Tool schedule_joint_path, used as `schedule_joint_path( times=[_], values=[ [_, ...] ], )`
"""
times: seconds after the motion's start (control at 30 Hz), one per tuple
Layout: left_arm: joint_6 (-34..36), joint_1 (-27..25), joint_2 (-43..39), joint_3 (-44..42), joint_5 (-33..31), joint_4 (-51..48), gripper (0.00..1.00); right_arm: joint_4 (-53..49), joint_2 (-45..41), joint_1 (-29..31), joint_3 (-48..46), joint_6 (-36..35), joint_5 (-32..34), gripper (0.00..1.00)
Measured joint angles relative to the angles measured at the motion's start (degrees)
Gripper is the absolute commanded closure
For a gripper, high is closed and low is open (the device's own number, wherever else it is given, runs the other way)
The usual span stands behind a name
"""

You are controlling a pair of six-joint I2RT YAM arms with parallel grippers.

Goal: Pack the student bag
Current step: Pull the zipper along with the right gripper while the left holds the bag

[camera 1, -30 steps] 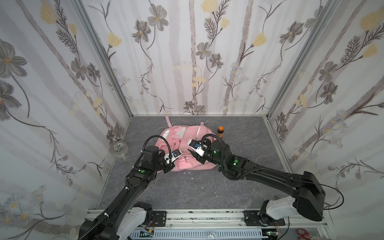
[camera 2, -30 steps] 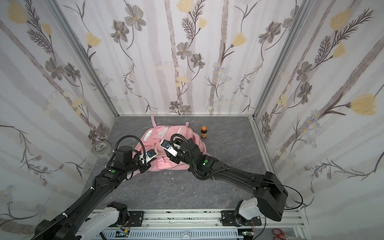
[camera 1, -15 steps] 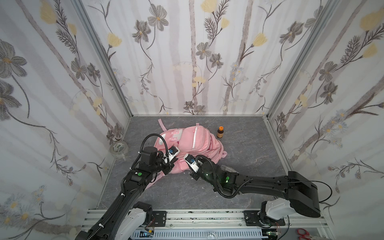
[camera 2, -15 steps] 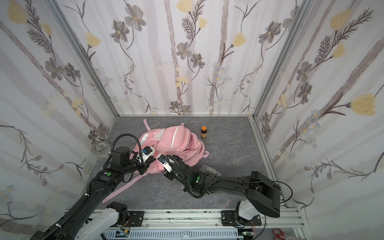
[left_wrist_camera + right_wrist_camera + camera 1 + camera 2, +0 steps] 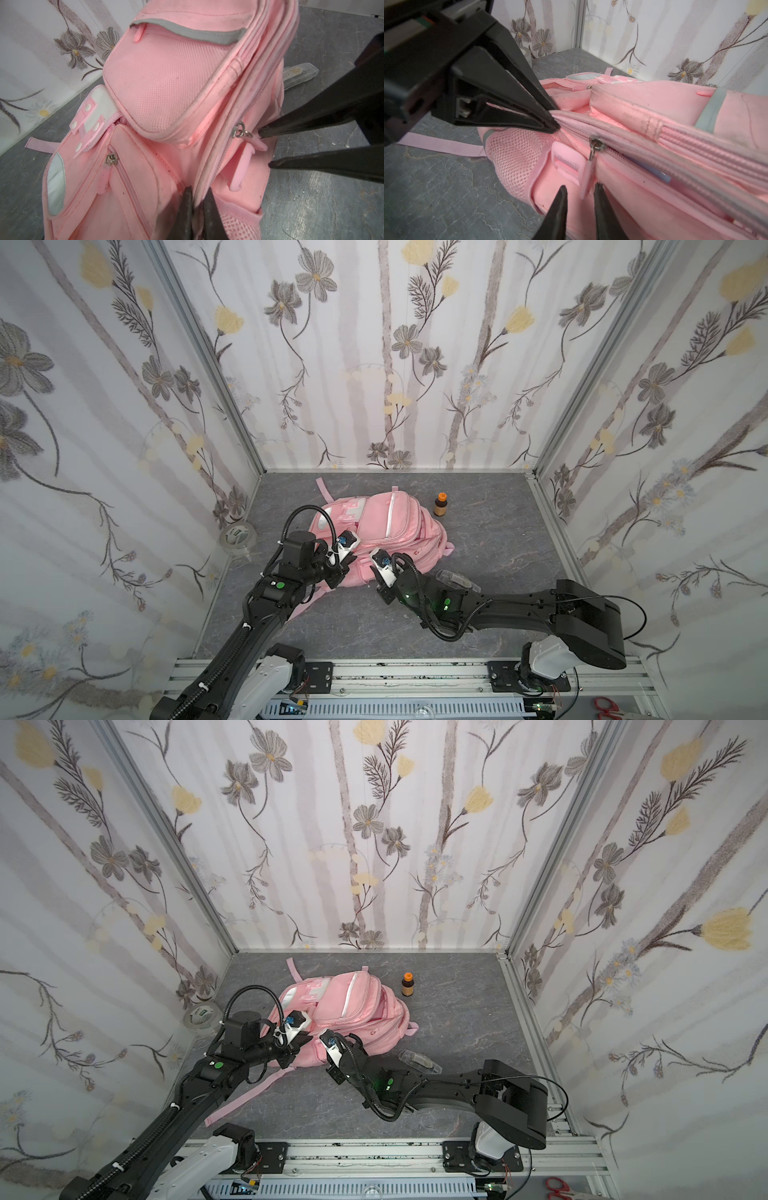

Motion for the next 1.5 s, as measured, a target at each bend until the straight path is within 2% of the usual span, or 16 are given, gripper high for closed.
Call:
schedule_joint_path(
  times=[0.27,0.43,0.8,0.97,1.03,1.17,1.33,1.5],
  values=[
    [-0.20,-0.09,-0.72,-0.26,0.39,0.07,1.00,0.76,2.47,-0.79,0.96,1.64,-0.13,0.80],
    [-0.20,-0.09,-0.92,-0.74,0.81,0.42,1.00,2.12,2.75,-1.95,0.98,3.28,-2.27,0.80],
    [0.00,-0.09,-1.29,-1.84,1.05,0.63,1.00,3.80,1.38,-4.55,-0.87,4.13,-11.61,1.00],
    [0.28,-0.09,-1.62,-2.38,1.09,0.74,1.00,3.91,0.59,-5.01,-1.68,4.48,-14.19,1.00],
    [0.33,-0.09,-1.77,-2.60,1.09,0.76,1.00,3.87,0.31,-5.22,-1.79,4.48,-15.04,0.93],
    [0.48,-0.09,-1.86,-2.71,1.29,0.87,1.00,3.50,0.20,-5.38,-1.40,4.48,-15.43,0.86],
    [0.42,-0.09,-1.88,-2.80,1.22,1.29,1.00,3.39,1.29,-5.44,0.90,4.48,-15.58,0.86],
    [0.42,-0.09,-1.88,-2.80,1.14,1.27,1.00,3.41,1.84,-5.66,1.22,4.52,-15.72,0.91]
  ],
)
